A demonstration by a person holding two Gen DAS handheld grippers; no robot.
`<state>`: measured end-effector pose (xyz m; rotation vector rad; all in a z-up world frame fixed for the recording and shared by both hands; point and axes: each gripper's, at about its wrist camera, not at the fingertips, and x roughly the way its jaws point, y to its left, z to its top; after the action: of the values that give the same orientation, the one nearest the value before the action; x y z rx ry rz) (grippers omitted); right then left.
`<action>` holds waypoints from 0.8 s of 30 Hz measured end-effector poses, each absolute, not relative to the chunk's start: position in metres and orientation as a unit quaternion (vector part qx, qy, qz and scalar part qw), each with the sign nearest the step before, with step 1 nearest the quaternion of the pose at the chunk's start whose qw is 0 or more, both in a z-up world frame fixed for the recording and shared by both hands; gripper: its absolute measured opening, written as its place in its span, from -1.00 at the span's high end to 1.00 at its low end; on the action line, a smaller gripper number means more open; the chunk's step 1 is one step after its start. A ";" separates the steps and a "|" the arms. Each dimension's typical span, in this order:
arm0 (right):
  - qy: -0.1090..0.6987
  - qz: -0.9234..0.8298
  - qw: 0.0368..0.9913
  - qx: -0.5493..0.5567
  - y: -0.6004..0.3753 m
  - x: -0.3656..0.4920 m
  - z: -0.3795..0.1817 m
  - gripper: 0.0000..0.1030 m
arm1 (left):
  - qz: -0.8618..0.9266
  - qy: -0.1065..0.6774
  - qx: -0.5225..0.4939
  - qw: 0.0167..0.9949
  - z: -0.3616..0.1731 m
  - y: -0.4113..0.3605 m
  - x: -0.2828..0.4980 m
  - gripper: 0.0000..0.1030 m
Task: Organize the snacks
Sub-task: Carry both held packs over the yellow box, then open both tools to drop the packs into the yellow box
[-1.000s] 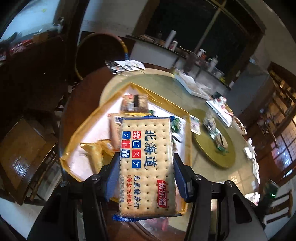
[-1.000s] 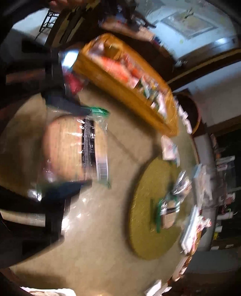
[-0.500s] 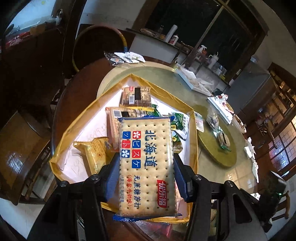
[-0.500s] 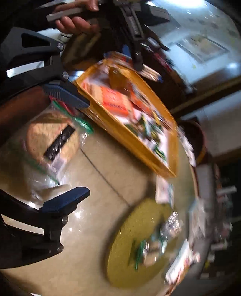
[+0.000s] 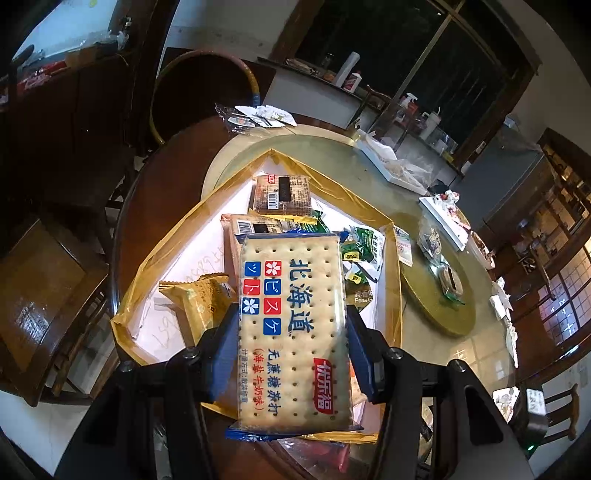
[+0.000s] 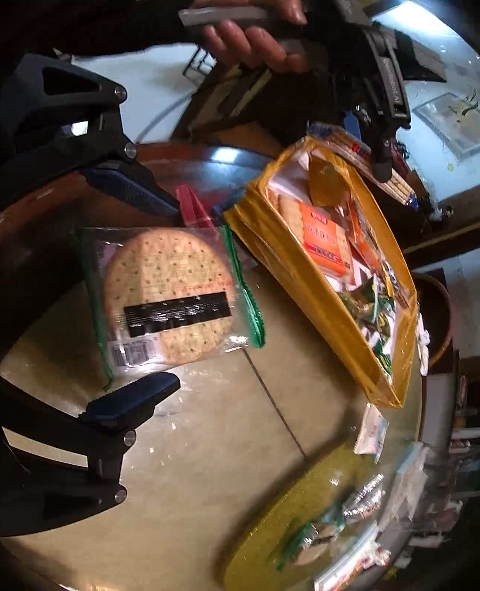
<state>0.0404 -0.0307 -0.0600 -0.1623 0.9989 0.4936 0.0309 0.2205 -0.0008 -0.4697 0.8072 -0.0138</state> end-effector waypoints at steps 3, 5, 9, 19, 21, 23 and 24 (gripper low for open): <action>0.467 0.221 0.848 -0.124 -0.021 0.033 -0.062 -0.61 | -0.002 0.386 -0.232 0.893 0.002 0.224 0.031 -0.05; 0.462 0.207 0.852 -0.133 -0.022 0.030 -0.061 -0.49 | 0.003 0.383 -0.231 0.894 0.006 0.229 0.031 -0.05; 0.457 0.192 0.862 -0.104 -0.038 0.029 -0.059 -0.48 | 0.018 0.373 -0.233 0.898 0.013 0.241 0.033 -0.05; 0.386 0.224 0.895 0.000 -0.040 0.051 0.001 -0.48 | 0.037 0.373 -0.221 0.900 0.006 0.249 0.048 -0.05; 0.384 0.233 0.894 -0.008 -0.020 0.064 0.006 -0.48 | 0.046 0.384 -0.209 0.898 0.000 0.246 0.055 -0.05; 0.386 0.243 0.890 -0.015 0.001 0.079 0.006 -0.48 | 0.060 0.399 -0.191 0.895 -0.005 0.244 0.060 -0.05; 0.389 0.245 0.888 -0.018 0.011 0.084 0.004 -0.48 | 0.064 0.407 -0.179 0.893 -0.008 0.242 0.061 -0.05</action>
<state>0.0838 0.0106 0.0041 -0.0371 0.8077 0.5084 0.0606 0.2421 -0.0077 -0.3718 0.8448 0.1326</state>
